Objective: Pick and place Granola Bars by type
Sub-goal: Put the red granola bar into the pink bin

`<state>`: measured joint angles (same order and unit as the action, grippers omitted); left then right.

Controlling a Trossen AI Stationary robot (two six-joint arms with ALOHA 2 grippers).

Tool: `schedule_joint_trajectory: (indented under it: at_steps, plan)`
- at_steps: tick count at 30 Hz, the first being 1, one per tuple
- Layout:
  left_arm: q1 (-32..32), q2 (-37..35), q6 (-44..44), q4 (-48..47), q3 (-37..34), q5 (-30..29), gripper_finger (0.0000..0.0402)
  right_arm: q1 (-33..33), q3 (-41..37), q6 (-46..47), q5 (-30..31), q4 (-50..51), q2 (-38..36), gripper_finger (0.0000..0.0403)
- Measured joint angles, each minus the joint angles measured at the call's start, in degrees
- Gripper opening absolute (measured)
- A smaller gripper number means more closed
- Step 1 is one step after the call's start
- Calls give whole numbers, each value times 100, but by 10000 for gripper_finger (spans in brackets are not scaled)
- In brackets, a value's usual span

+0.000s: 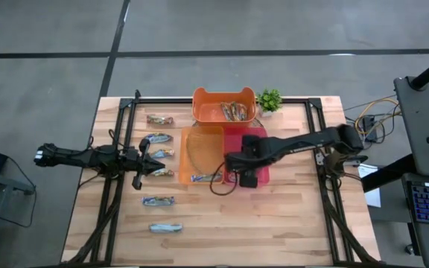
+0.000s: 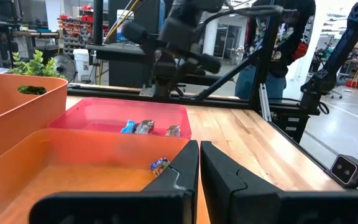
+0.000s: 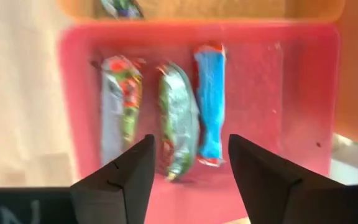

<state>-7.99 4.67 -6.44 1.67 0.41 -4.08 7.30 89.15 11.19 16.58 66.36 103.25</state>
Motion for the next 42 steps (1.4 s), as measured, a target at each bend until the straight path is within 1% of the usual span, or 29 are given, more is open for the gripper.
schedule_joint_trajectory:
  at_steps: [6,14,18,21,24,27,38,39,42]
  plan:
    - [1,-2,0,0,2,0,0,496,-49,274,-13,-498,-190,238]
    - [1,-1,-1,0,2,-1,0,1083,-54,394,-9,-1672,-252,308]
    - [0,-1,0,0,2,0,0,1338,-128,449,-9,-2516,-267,336]
    - [1,-1,0,0,1,-1,0,1463,-339,451,-7,-3393,-312,352]
    - [2,-2,0,0,0,-2,0,1529,-737,454,-3,-4262,-438,360]
    - [0,0,0,0,0,0,0,1524,-1200,495,-3,-4896,-610,361]
    - [2,0,0,0,0,0,0,1520,-2881,575,13,-7418,-1696,359]
    - [2,0,0,0,1,-1,0,1520,-3040,574,13,-7629,-1798,359]
    - [1,0,0,0,2,-2,0,1510,-3470,493,24,-7840,-2118,359]
